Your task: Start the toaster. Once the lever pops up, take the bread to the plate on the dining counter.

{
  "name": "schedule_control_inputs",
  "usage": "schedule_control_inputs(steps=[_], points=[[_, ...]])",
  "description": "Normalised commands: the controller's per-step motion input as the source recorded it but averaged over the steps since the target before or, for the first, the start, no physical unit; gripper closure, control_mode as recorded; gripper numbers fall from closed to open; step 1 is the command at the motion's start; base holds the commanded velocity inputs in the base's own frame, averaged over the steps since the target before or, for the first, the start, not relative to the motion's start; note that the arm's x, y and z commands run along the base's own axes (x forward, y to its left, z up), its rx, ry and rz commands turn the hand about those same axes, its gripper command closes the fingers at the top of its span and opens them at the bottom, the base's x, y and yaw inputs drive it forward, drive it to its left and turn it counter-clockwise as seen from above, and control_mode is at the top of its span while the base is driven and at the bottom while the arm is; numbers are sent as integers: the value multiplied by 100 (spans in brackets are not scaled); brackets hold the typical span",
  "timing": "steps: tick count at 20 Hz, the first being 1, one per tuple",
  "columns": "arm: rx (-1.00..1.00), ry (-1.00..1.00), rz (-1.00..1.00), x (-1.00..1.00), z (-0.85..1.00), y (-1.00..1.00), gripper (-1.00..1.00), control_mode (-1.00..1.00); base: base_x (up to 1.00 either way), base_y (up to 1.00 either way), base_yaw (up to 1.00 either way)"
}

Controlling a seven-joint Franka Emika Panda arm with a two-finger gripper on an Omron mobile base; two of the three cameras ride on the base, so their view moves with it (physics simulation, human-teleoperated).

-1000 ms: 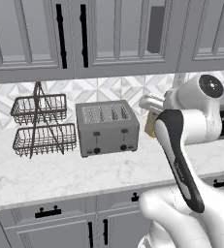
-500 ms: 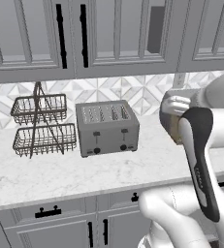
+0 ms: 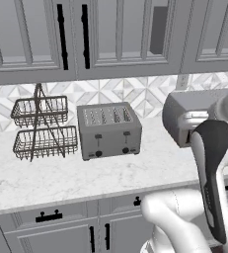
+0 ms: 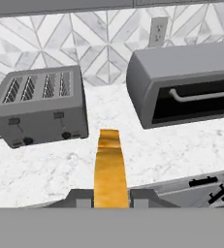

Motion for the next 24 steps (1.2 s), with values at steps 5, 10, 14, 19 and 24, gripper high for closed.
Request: schedule_control_inputs(steps=[5, 10, 14, 19, 24], points=[[0, 0, 0, 0, 0, 0, 100, 100, -100, -3, -1], [0, 0, 0, 0, 0, 0, 100, 100, -91, -46, -28], [0, 0, 0, 0, 0, 0, 100, 100, -11, -38, -82], [0, 0, 0, 0, 0, 0, 100, 100, 0, -35, -86], [0, 0, 0, 0, 0, 0, 100, 100, 0, -59, -81]])
